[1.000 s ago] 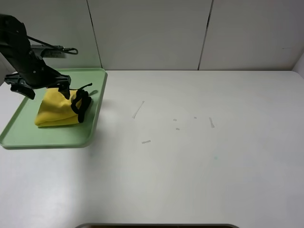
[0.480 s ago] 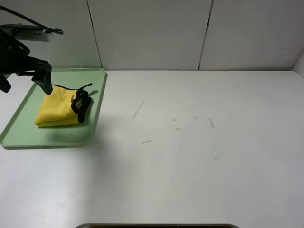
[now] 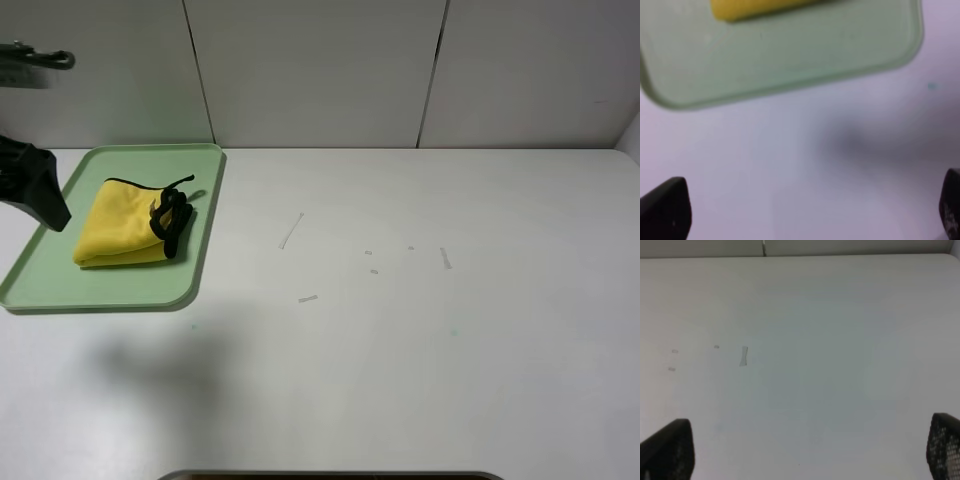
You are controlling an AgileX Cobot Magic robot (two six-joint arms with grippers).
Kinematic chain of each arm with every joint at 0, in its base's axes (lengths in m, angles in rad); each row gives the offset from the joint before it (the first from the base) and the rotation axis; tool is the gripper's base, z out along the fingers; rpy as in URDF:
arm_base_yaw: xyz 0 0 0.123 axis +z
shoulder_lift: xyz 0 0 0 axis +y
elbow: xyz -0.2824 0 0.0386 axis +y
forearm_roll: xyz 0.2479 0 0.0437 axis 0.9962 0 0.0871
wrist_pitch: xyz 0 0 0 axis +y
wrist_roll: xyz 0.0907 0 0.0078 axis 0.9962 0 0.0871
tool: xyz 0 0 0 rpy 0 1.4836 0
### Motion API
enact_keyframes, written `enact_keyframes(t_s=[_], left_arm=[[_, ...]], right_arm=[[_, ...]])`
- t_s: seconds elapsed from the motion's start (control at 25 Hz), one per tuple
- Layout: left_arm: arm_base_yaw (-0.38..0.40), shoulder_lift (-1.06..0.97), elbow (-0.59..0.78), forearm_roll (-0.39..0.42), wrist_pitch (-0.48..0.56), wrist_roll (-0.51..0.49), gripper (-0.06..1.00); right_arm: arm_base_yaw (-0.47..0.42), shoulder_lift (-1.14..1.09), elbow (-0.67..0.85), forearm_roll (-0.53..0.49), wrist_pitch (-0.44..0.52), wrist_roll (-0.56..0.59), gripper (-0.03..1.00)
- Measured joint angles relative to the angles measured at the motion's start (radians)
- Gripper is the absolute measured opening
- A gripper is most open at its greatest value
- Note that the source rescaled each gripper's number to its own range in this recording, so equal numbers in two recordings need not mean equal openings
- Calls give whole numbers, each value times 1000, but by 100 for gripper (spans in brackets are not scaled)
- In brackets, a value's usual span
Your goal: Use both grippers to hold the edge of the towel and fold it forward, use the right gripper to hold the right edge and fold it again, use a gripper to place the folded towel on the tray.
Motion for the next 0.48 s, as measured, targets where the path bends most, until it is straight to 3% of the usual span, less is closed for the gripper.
enact_keyframes(t_s=[0.48], left_arm=[[0, -390, 128, -33, 159, 17, 100]], right_arm=[[0, 0, 0, 0, 0, 0, 100]])
